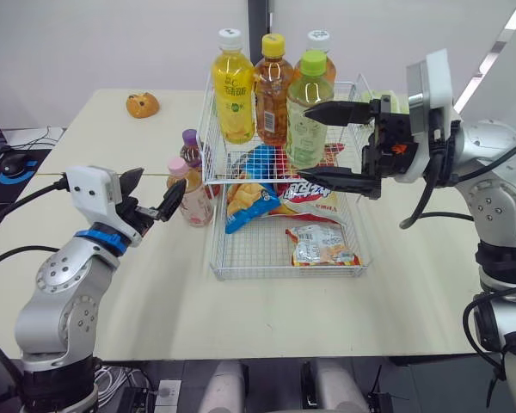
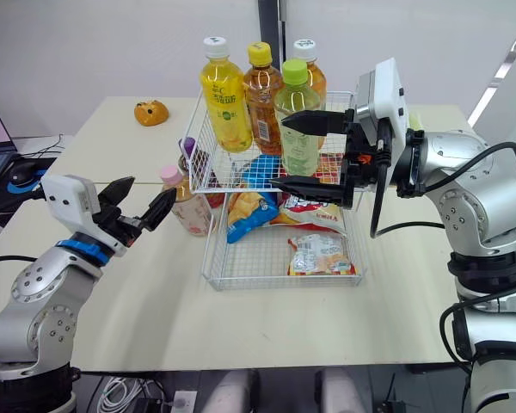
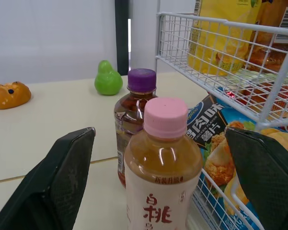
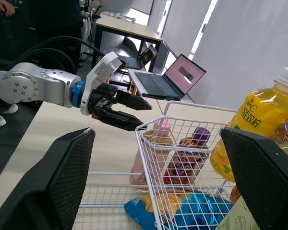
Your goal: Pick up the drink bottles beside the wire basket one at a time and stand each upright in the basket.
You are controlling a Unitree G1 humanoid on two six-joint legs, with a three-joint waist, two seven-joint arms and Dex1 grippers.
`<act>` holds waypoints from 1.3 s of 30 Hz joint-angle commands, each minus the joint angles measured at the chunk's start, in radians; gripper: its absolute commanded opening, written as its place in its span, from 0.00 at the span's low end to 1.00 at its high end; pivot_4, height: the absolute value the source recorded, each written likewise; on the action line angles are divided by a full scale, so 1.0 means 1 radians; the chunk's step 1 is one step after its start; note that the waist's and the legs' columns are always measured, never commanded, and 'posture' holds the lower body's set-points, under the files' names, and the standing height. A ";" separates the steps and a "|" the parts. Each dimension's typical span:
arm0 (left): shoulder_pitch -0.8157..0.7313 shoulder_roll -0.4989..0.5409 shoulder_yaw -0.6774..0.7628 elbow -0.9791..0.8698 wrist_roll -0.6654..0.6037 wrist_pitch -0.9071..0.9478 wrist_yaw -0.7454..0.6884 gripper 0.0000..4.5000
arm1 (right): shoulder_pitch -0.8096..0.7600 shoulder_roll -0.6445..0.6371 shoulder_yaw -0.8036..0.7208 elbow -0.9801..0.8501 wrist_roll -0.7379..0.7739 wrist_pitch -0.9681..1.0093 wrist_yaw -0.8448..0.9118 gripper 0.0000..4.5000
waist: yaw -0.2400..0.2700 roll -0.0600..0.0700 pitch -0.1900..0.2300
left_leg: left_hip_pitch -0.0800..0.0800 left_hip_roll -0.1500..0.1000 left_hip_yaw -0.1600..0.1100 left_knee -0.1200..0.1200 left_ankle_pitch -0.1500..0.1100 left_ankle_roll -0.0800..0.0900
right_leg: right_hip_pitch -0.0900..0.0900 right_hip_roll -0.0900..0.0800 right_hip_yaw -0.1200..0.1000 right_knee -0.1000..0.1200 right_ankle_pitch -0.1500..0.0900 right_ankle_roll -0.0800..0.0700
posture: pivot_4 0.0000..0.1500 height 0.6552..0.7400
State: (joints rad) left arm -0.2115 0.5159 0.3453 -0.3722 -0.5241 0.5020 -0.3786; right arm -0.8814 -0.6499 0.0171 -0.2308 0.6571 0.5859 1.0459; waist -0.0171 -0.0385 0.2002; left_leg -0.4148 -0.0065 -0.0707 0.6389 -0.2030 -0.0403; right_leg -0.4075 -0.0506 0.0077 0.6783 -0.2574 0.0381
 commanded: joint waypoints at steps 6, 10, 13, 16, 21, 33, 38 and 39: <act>-0.144 0.005 -0.079 0.142 0.079 -0.064 -0.017 1.00 | 0.028 -0.028 -0.058 -0.058 0.014 -0.010 -0.011 1.00 | 0.000 0.000 0.000 | 0.000 0.000 0.000 0.000 0.000 0.000 | 0.000 0.000 0.000 0.000 0.000 0.000 | 1.00 1.00; -0.175 0.001 -0.088 0.191 0.104 -0.081 -0.015 1.00 | 0.040 -0.030 -0.064 -0.077 0.015 -0.005 -0.023 1.00 | -0.001 0.000 0.000 | 0.000 0.000 0.000 0.000 0.000 0.000 | 0.000 0.000 0.000 0.000 0.000 0.000 | 1.00 1.00; -0.190 -0.002 -0.094 0.219 0.111 -0.096 -0.023 1.00 | 0.046 -0.027 -0.065 -0.091 0.016 0.002 -0.036 1.00 | -0.002 0.000 0.000 | 0.000 0.000 -0.001 0.000 0.000 0.000 | 0.000 0.000 0.000 0.000 0.000 0.000 | 1.00 1.00; -0.208 -0.005 -0.103 0.244 0.121 -0.106 -0.031 1.00 | 0.048 -0.026 -0.065 -0.100 0.018 0.008 -0.046 1.00 | -0.001 0.000 0.000 | 0.000 0.000 -0.001 0.000 0.000 0.000 | 0.000 0.000 -0.001 0.000 0.000 0.000 | 1.00 1.00; -0.232 -0.010 -0.108 0.276 0.130 -0.122 -0.039 1.00 | 0.047 -0.026 -0.065 -0.110 0.021 0.017 -0.059 1.00 | -0.001 0.000 0.000 | 0.000 0.000 -0.001 0.000 0.000 0.000 | 0.000 -0.001 -0.001 0.000 0.000 0.000 | 1.00 1.00; -0.239 -0.022 -0.109 0.294 0.137 -0.141 -0.059 0.36 | 0.023 -0.025 -0.063 -0.113 0.034 0.042 -0.074 1.00 | -0.001 0.000 0.000 | 0.000 0.000 -0.001 0.000 0.000 0.000 | 0.000 -0.001 -0.001 0.000 0.000 0.000 | 1.00 1.00; -0.227 -0.026 -0.105 0.286 0.128 -0.128 -0.063 0.30 | 0.016 -0.026 -0.061 -0.103 0.037 0.044 -0.071 1.00 | -0.001 0.000 0.000 | 0.000 0.000 -0.001 -0.001 0.000 0.000 | 0.000 -0.001 -0.001 0.000 0.000 0.000 | 1.00 1.00; -0.223 -0.024 -0.103 0.284 0.127 -0.126 -0.065 0.30 | 0.015 -0.027 -0.061 -0.101 0.037 0.043 -0.070 1.00 | -0.001 0.000 0.000 | 0.000 0.000 -0.001 -0.001 0.000 0.000 | 0.000 -0.001 -0.001 0.000 0.000 0.000 | 1.00 1.00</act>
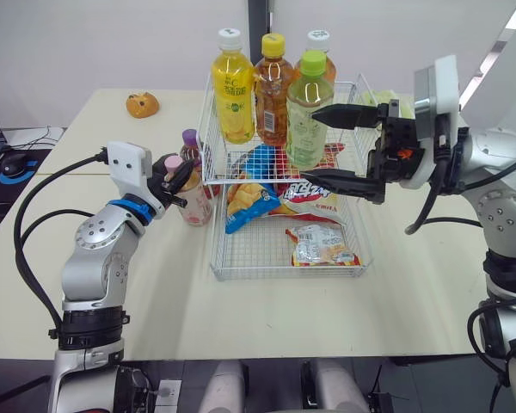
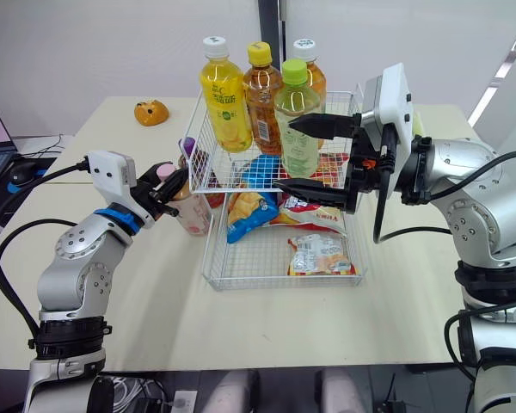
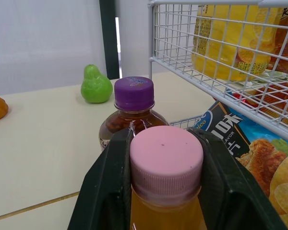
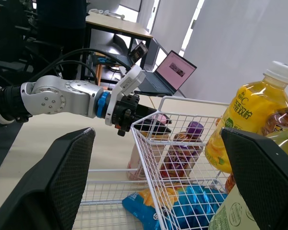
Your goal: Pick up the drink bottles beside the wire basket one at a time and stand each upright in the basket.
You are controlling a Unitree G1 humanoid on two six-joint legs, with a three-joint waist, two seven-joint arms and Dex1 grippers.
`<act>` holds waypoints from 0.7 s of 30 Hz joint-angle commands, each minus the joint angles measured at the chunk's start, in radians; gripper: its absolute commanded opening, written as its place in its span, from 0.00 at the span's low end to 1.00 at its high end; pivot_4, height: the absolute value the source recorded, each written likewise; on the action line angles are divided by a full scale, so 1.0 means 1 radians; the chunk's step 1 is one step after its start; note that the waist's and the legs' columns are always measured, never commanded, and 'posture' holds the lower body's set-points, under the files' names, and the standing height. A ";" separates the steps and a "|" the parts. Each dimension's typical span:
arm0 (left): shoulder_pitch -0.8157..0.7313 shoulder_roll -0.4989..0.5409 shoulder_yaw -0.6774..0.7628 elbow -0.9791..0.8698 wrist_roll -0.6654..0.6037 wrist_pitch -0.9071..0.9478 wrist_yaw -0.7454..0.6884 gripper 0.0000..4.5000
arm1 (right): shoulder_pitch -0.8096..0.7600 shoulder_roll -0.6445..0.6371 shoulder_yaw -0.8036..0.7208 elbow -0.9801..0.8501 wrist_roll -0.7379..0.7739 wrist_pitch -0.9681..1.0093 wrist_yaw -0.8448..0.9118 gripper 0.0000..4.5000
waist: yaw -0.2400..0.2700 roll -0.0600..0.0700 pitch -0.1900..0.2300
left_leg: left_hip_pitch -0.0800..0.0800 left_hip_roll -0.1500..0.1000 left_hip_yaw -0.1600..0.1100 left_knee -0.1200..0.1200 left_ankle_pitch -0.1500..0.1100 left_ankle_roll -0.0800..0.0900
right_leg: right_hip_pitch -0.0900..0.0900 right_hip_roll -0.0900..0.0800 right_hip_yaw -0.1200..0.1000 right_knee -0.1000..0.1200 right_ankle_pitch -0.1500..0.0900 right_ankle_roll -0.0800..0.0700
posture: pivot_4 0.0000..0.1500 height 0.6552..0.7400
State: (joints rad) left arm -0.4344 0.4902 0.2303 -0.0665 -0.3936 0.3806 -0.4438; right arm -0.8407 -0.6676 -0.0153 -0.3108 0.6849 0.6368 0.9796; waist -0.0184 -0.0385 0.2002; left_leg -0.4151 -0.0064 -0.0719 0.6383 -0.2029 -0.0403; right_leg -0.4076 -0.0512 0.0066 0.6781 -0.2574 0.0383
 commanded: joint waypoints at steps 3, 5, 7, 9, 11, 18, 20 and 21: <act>0.011 0.012 0.027 -0.030 -0.013 0.001 -0.009 0.30 | -0.025 -0.010 -0.028 -0.014 0.007 -0.013 0.001 1.00 | 0.000 0.000 0.000 | 0.000 0.000 0.000 0.000 0.000 0.000 | 0.000 0.000 0.000 0.000 0.000 0.000 | 1.00 1.00; 0.012 0.025 0.040 -0.043 -0.030 0.014 -0.023 0.30 | -0.024 -0.010 -0.027 -0.012 0.005 -0.017 0.004 1.00 | -0.001 0.000 0.000 | 0.000 0.000 0.000 0.000 0.000 0.000 | 0.000 0.000 0.000 0.000 0.000 0.000 | 1.00 1.00; 0.013 0.053 0.069 -0.071 -0.083 0.042 -0.062 0.30 | -0.022 -0.009 -0.026 -0.011 0.004 -0.019 0.005 1.00 | -0.003 0.000 0.000 | 0.000 0.000 0.000 0.000 0.000 0.000 | 0.000 0.000 0.000 0.000 0.000 0.000 | 1.00 1.00; 0.015 0.102 0.109 -0.100 -0.152 0.080 -0.127 0.30 | -0.020 -0.007 -0.024 -0.011 0.003 -0.023 0.007 1.00 | -0.009 0.000 0.000 | 0.000 0.000 0.000 0.000 0.000 0.000 | 0.000 0.000 0.000 0.000 0.000 0.000 | 1.00 1.00; 0.016 0.161 0.160 -0.126 -0.236 0.134 -0.189 0.30 | -0.018 -0.005 -0.020 -0.010 0.002 -0.028 0.012 1.00 | -0.012 0.000 0.000 | 0.000 0.000 0.000 -0.002 0.000 0.000 | -0.001 0.000 0.000 0.000 0.000 0.000 | 1.00 1.00; 0.016 0.373 0.257 -0.152 -0.422 0.324 -0.340 0.30 | -0.019 0.012 -0.013 0.000 0.008 -0.035 0.023 1.00 | -0.012 0.000 0.001 | -0.001 0.001 0.000 -0.004 0.000 0.000 | -0.003 0.000 0.000 -0.001 0.000 0.000 | 1.00 1.00; 0.008 0.418 0.269 -0.149 -0.446 0.356 -0.365 0.30 | -0.017 0.016 -0.014 0.001 0.013 -0.032 0.027 1.00 | -0.011 0.000 0.001 | -0.001 0.001 0.000 -0.004 0.000 0.000 | -0.003 0.000 0.000 -0.001 0.000 0.000 | 1.00 1.00; 0.005 0.439 0.274 -0.147 -0.455 0.370 -0.376 0.30 | -0.018 0.017 -0.013 0.002 0.012 -0.034 0.028 1.00 | -0.010 0.000 0.001 | -0.001 0.001 0.000 -0.004 0.000 0.000 | -0.003 0.000 0.000 -0.001 0.000 0.000 | 1.00 1.00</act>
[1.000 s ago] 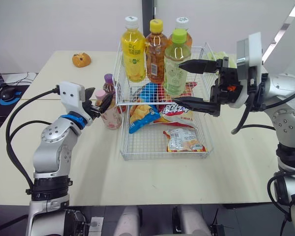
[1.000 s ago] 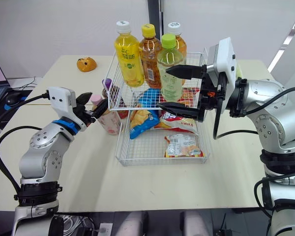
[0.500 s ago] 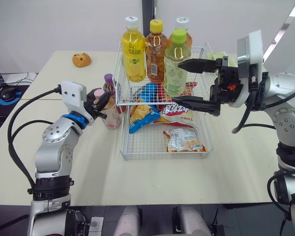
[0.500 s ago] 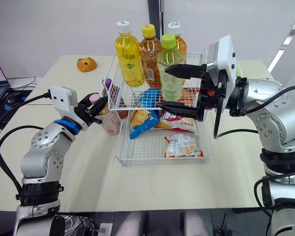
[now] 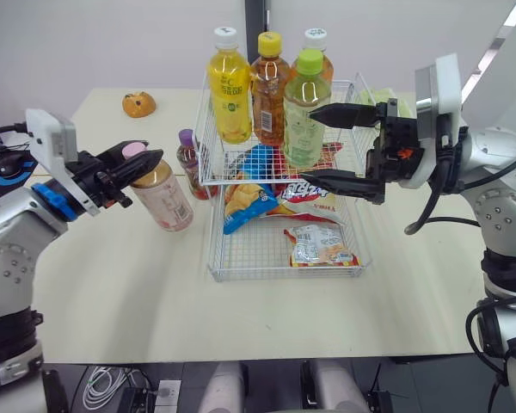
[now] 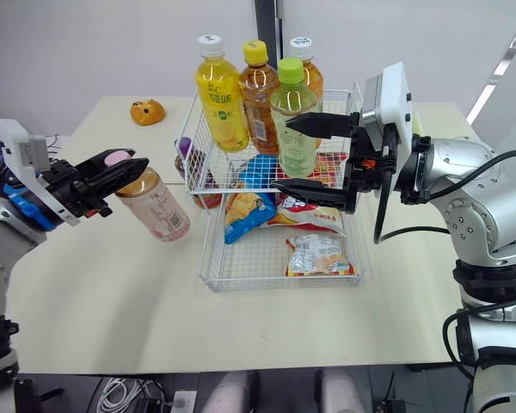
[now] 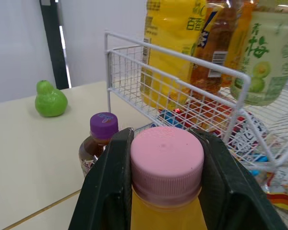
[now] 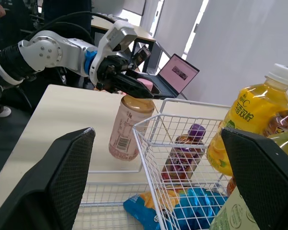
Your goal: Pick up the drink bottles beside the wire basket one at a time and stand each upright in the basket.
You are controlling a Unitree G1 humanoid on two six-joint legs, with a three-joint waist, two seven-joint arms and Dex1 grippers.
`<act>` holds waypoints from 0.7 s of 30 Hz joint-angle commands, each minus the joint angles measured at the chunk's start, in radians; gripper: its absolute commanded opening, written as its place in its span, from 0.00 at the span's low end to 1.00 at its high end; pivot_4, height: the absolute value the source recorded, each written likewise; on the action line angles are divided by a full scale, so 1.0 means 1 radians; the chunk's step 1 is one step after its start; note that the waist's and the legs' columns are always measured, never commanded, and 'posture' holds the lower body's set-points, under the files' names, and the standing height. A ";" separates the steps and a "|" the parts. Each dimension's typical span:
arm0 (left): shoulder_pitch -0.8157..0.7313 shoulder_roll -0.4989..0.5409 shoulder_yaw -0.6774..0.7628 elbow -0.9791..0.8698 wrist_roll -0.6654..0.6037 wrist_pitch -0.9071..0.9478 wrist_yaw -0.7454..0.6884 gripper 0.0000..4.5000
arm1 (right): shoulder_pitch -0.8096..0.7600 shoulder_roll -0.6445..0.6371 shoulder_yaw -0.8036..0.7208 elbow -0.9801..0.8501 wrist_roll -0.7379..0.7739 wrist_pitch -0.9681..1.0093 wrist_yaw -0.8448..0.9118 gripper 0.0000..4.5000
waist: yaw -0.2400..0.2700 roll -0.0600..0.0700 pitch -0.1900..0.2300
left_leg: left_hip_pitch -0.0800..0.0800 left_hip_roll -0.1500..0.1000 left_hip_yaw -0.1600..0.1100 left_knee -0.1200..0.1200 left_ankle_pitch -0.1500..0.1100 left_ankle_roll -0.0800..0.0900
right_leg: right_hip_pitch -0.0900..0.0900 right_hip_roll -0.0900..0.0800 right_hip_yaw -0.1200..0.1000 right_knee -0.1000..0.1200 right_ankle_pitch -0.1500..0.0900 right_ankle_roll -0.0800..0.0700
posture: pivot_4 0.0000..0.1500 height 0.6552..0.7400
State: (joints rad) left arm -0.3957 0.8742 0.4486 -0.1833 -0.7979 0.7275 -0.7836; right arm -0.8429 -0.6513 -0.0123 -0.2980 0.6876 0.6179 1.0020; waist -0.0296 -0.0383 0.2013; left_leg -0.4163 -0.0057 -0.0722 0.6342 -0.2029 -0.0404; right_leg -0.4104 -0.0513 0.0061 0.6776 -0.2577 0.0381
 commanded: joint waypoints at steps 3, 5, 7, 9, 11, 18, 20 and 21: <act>-0.040 0.136 0.085 -0.018 -0.070 0.050 -0.089 0.30 | -0.019 0.004 -0.015 -0.005 0.003 -0.022 0.010 1.00 | 0.000 0.000 0.000 | 0.000 0.000 0.000 0.000 0.000 0.000 | 0.000 0.000 0.000 -0.001 0.000 0.000 | 1.00 1.00; -0.069 0.194 0.103 0.006 -0.082 0.069 -0.117 0.30 | -0.022 0.006 -0.013 -0.003 0.002 -0.024 0.012 1.00 | -0.001 0.000 0.001 | 0.000 0.000 0.000 -0.001 0.000 0.000 | 0.000 0.000 0.000 -0.001 0.000 0.000 | 1.00 1.00; -0.109 0.242 0.105 0.029 -0.095 0.085 -0.137 0.30 | -0.024 0.007 -0.011 0.000 0.001 -0.027 0.013 1.00 | -0.001 0.000 0.001 | 0.000 0.000 0.000 -0.001 0.000 0.000 | -0.001 0.001 0.000 -0.001 0.000 0.000 | 1.00 1.00; -0.178 0.284 0.093 0.064 -0.105 0.097 -0.148 0.30 | -0.028 0.010 -0.008 0.005 -0.001 -0.031 0.014 1.00 | 0.000 0.000 0.001 | 0.000 0.000 0.000 -0.002 0.000 0.000 | -0.001 0.001 0.000 -0.001 0.000 -0.001 | 1.00 1.00; -0.244 0.315 0.077 0.104 -0.100 0.099 -0.161 0.30 | -0.031 0.012 -0.005 0.011 -0.004 -0.035 0.016 1.00 | 0.000 0.000 0.001 | 0.000 0.000 0.000 -0.002 0.000 0.000 | -0.001 0.001 -0.001 -0.001 -0.001 0.000 | 1.00 1.00; -0.530 0.352 -0.040 0.228 -0.110 0.145 -0.206 0.30 | -0.038 0.017 -0.001 0.023 -0.016 -0.047 0.014 1.00 | 0.000 0.000 0.001 | 0.000 -0.001 0.001 -0.003 0.000 0.000 | -0.001 0.002 0.000 -0.002 -0.001 0.001 | 1.00 1.00; -0.625 0.330 -0.079 0.258 -0.114 0.164 -0.206 0.30 | -0.038 0.016 0.000 0.025 -0.019 -0.047 0.013 1.00 | 0.000 0.000 0.001 | -0.001 -0.001 0.000 -0.003 0.000 0.000 | -0.001 0.002 -0.001 -0.002 -0.002 0.001 | 1.00 1.00; -0.657 0.322 -0.092 0.270 -0.114 0.173 -0.206 0.30 | -0.038 0.016 0.000 0.026 -0.020 -0.047 0.013 1.00 | 0.000 0.000 0.001 | 0.000 -0.001 0.001 -0.003 0.000 0.000 | -0.001 0.002 -0.001 -0.002 -0.002 0.002 | 1.00 1.00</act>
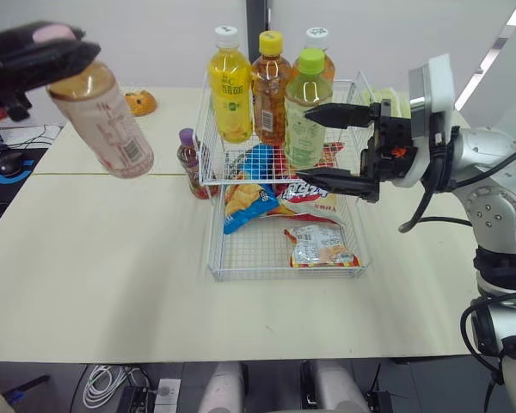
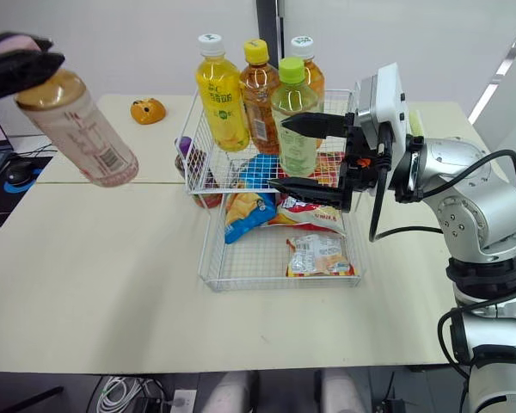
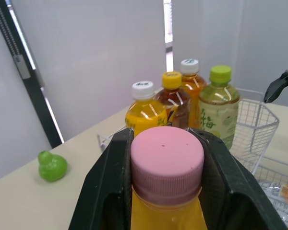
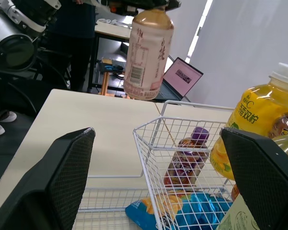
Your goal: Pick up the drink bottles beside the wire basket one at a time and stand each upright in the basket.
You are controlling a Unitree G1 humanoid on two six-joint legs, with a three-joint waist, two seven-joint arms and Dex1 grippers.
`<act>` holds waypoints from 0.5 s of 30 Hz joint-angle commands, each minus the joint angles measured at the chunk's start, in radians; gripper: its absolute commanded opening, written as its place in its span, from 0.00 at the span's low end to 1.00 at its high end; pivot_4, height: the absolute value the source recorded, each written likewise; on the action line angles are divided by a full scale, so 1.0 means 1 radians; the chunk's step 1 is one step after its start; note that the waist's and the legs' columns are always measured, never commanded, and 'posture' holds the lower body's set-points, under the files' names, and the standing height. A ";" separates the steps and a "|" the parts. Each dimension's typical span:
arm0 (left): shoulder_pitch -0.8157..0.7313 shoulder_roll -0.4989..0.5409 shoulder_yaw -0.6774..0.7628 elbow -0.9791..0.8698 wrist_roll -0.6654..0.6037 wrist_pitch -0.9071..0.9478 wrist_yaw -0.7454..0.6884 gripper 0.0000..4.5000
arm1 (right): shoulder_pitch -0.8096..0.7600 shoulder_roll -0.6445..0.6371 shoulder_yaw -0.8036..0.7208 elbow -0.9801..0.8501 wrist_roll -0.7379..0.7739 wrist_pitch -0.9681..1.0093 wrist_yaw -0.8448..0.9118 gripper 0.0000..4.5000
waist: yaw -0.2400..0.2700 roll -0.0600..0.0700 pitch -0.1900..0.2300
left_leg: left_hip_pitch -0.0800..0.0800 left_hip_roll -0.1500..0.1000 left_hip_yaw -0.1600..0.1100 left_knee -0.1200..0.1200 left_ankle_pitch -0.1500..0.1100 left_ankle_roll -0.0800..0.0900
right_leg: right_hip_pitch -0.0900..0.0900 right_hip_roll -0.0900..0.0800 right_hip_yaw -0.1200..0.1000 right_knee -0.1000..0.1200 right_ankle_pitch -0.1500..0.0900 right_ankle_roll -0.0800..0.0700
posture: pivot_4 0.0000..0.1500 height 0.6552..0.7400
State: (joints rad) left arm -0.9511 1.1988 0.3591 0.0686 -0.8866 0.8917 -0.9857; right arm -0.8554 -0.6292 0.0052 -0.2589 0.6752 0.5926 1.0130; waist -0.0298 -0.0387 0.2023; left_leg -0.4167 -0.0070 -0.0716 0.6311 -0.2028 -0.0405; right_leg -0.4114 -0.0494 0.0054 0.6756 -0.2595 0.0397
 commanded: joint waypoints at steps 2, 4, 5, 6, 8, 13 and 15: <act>-0.187 -0.048 -0.050 0.040 -0.013 0.009 -0.010 0.30 | -0.024 -0.004 -0.018 -0.015 -0.015 -0.024 -0.003 1.00 | 0.000 0.000 0.000 | 0.000 0.000 0.000 0.000 0.000 0.000 | 0.000 0.000 0.000 0.000 0.000 0.000 | 1.00 1.00; -0.259 -0.092 -0.094 0.059 0.002 0.007 -0.025 0.30 | -0.022 -0.002 -0.023 -0.018 -0.020 -0.022 -0.013 1.00 | 0.001 0.000 0.000 | 0.000 0.000 0.000 0.000 0.000 0.000 | 0.000 0.000 0.000 0.000 0.000 0.000 | 1.00 1.00; -0.285 -0.107 -0.109 0.070 0.009 0.009 -0.035 0.30 | -0.023 -0.001 -0.026 -0.019 -0.022 -0.022 -0.018 1.00 | 0.000 0.000 0.000 | 0.000 0.000 0.000 0.000 0.000 0.000 | 0.000 0.000 0.000 0.001 0.000 0.000 | 1.00 1.00; -0.308 -0.119 -0.122 0.080 0.016 0.010 -0.045 0.30 | -0.023 -0.002 -0.029 -0.020 -0.023 -0.020 -0.022 1.00 | -0.001 0.000 0.000 | 0.000 0.000 0.000 0.000 0.000 0.000 | 0.000 0.000 0.000 0.001 0.000 0.000 | 1.00 1.00; -0.346 -0.142 -0.148 0.102 0.031 0.004 -0.070 0.30 | -0.021 -0.008 -0.035 -0.024 -0.025 -0.017 -0.028 1.00 | -0.002 0.000 0.000 | 0.000 -0.001 0.000 0.000 0.000 0.000 | -0.001 0.000 0.000 0.001 0.000 -0.001 | 1.00 1.00; -0.407 -0.222 -0.186 0.149 0.063 -0.017 -0.104 0.30 | -0.009 -0.022 -0.048 -0.038 -0.026 -0.011 -0.046 1.00 | -0.005 0.000 0.000 | 0.000 0.000 0.002 0.000 0.000 0.000 | -0.003 0.002 0.003 0.003 0.001 -0.002 | 1.00 1.00; -0.414 -0.262 -0.192 0.163 0.082 -0.036 -0.102 0.30 | -0.004 -0.027 -0.051 -0.044 -0.025 -0.007 -0.055 1.00 | -0.003 0.000 0.000 | 0.000 0.000 0.002 0.000 0.000 0.000 | -0.003 0.002 0.003 0.003 0.001 -0.002 | 1.00 1.00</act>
State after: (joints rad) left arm -1.3215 0.9370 0.1437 0.2304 -0.8161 0.8963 -1.0840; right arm -0.8508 -0.6427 -0.0115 -0.2636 0.6477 0.5907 0.9719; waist -0.0329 -0.0386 0.2023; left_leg -0.4171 -0.0073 -0.0693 0.6310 -0.2027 -0.0405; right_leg -0.4148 -0.0478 0.0083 0.6792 -0.2584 0.0374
